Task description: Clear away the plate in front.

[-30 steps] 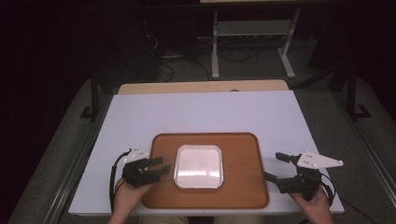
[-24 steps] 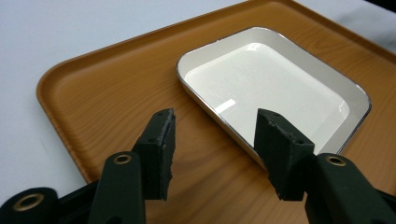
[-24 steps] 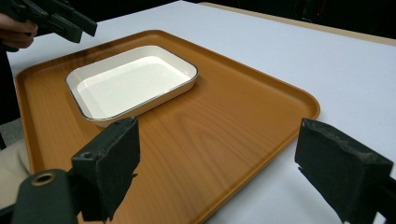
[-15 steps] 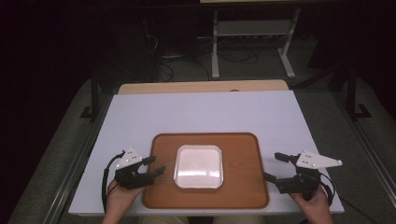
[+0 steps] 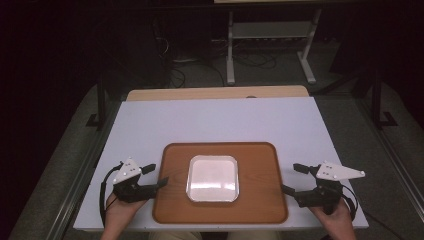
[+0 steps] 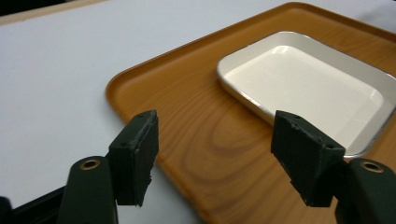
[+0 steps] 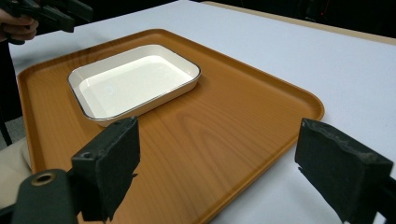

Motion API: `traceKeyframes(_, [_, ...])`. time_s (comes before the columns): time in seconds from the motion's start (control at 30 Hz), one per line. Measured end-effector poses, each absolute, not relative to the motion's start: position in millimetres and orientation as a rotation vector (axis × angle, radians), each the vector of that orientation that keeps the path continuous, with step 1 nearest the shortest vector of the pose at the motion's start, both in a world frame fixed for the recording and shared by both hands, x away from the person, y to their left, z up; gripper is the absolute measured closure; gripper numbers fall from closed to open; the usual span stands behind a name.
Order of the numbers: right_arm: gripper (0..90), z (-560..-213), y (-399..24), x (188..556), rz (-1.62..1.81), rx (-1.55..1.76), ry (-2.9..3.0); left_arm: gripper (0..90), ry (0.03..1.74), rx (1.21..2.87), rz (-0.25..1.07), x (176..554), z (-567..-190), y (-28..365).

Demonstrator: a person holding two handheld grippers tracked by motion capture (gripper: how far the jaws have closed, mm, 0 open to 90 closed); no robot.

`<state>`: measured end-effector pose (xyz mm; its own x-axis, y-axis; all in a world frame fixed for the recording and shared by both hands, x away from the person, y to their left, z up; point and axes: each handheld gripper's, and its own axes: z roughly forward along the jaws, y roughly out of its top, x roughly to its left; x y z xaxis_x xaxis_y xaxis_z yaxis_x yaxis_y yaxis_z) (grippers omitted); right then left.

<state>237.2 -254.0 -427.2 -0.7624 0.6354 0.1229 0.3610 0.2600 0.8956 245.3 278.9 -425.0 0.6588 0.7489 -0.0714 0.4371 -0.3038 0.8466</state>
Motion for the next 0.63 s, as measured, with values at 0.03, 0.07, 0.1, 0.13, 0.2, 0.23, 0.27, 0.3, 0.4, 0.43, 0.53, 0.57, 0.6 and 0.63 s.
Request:
traceKeyframes(0.03, [13.3,-427.3,-253.8,237.5,1.501,0.92,2.273,31.4,0.936,1.941,0.422,245.9,-425.8,282.2])
traceKeyframes(0.07, [13.4,-427.5,-253.5,237.6,1.499,0.917,2.277,31.3,0.943,1.933,0.423,246.3,-426.5,285.0])
traceKeyframes(0.1, [13.3,-427.6,-253.2,237.6,1.498,0.918,2.279,31.1,0.953,1.922,0.421,246.5,-427.2,287.5])
traceKeyframes(0.13, [13.3,-427.7,-253.1,237.8,1.496,0.918,2.28,30.5,0.959,1.916,0.423,247.0,-427.8,290.3])
traceKeyframes(0.2, [13.4,-427.9,-253.0,238.1,1.496,0.919,2.284,29.7,0.972,1.895,0.412,248.6,-429.8,295.0])
traceKeyframes(0.23, [13.4,-427.9,-253.0,238.1,1.495,0.918,2.286,29.2,0.981,1.887,0.409,249.6,-430.8,297.1])
traceKeyframes(0.27, [13.4,-428.0,-252.9,238.2,1.494,0.916,2.286,28.8,0.989,1.882,0.406,250.8,-432.1,298.8])
traceKeyframes(0.3, [13.4,-428.1,-252.8,238.4,1.494,0.915,2.288,28.5,0.997,1.882,0.405,251.9,-433.2,300.3])
traceKeyframes(0.4, [13.4,-428.6,-252.0,238.7,1.489,0.915,2.295,27.9,1.01,1.88,0.395,254.4,-435.8,303.7])
traceKeyframes(0.43, [13.4,-428.6,-251.9,238.6,1.486,0.914,2.298,27.8,1.009,1.879,0.397,254.6,-436.0,304.4])
traceKeyframes(0.53, [13.4,-428.7,-251.7,238.8,1.485,0.913,2.301,27.8,1.006,1.871,0.396,254.6,-436.3,305.0])
traceKeyframes(0.57, [13.4,-428.7,-251.7,238.8,1.485,0.913,2.301,27.8,1.005,1.871,0.394,254.7,-436.4,304.8])
traceKeyframes(0.6, [13.4,-428.8,-251.8,238.9,1.486,0.913,2.301,27.8,1.004,1.872,0.395,254.9,-436.6,304.6])
traceKeyframes(0.63, [13.4,-428.8,-251.7,239.0,1.486,0.913,2.301,27.8,1.006,1.873,0.395,254.9,-436.9,304.1])
